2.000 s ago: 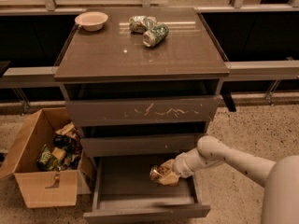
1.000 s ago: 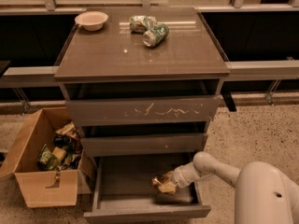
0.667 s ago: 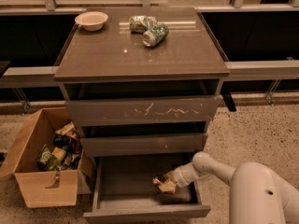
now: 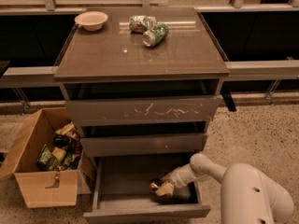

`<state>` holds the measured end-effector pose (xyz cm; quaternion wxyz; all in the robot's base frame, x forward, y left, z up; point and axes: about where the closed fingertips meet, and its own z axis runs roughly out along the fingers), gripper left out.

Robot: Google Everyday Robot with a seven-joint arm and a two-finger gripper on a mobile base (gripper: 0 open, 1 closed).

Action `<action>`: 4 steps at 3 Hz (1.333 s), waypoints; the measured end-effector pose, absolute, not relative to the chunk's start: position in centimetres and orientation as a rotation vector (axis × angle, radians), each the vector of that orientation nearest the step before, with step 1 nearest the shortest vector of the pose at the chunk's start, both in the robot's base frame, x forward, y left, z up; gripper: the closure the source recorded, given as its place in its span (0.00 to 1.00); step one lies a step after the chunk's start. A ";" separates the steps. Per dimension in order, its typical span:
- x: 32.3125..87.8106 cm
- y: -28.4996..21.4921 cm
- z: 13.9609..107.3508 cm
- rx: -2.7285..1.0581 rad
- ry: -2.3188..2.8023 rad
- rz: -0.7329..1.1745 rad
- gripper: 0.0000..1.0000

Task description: Place orange can into bottom drawer

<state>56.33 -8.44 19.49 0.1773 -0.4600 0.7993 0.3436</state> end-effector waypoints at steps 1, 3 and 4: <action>56.1 -8.2 18.6 -1.301 2.264 0.998 0.00; 55.4 -9.6 21.8 -1.294 2.175 1.049 0.00; 53.8 -12.7 27.3 -1.279 2.057 1.059 0.00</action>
Offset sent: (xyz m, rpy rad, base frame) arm 0.0011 -0.0097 -0.0071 0.0209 0.0044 0.0024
